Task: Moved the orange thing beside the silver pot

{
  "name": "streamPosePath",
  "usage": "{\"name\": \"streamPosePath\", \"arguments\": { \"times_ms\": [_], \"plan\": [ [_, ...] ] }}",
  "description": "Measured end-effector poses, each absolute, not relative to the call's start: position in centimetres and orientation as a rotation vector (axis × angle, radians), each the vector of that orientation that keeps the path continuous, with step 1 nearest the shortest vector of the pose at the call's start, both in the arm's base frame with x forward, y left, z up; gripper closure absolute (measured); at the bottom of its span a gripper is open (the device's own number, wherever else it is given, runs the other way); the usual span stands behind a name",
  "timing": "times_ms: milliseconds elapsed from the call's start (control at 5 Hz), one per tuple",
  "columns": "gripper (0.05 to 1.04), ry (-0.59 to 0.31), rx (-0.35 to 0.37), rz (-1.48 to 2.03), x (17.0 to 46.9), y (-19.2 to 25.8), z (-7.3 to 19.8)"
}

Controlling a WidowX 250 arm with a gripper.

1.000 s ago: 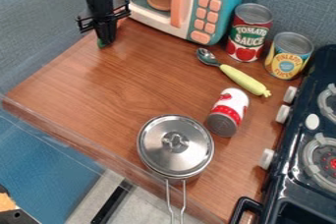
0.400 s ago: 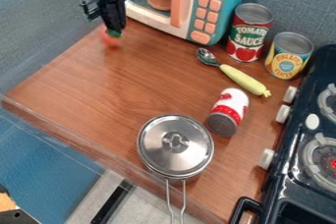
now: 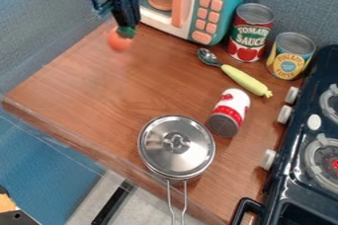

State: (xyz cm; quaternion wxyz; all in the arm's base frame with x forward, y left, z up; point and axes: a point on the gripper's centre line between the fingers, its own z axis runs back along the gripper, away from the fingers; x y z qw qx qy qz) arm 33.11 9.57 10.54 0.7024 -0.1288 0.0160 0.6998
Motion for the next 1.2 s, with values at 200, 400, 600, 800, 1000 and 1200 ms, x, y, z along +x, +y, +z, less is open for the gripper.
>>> {"name": "streamPosePath", "arguments": {
  "times_ms": [200, 400, 600, 800, 1000, 1200],
  "plan": [
    [1.022, 0.128, -0.307, 1.503, 30.6, 7.8, 11.1],
    [1.022, 0.126, -0.272, 1.475, 28.9, 7.5, 10.5],
    [1.022, 0.181, -0.220, 1.448, 26.8, 7.5, 9.0],
    [1.025, 0.190, -0.149, 1.426, 24.9, 7.6, 6.9],
    [1.025, 0.147, -0.105, 1.369, 24.6, 6.9, 5.4],
    [1.008, 0.131, -0.067, 1.361, 24.8, 6.6, 4.4]
  ]
}}
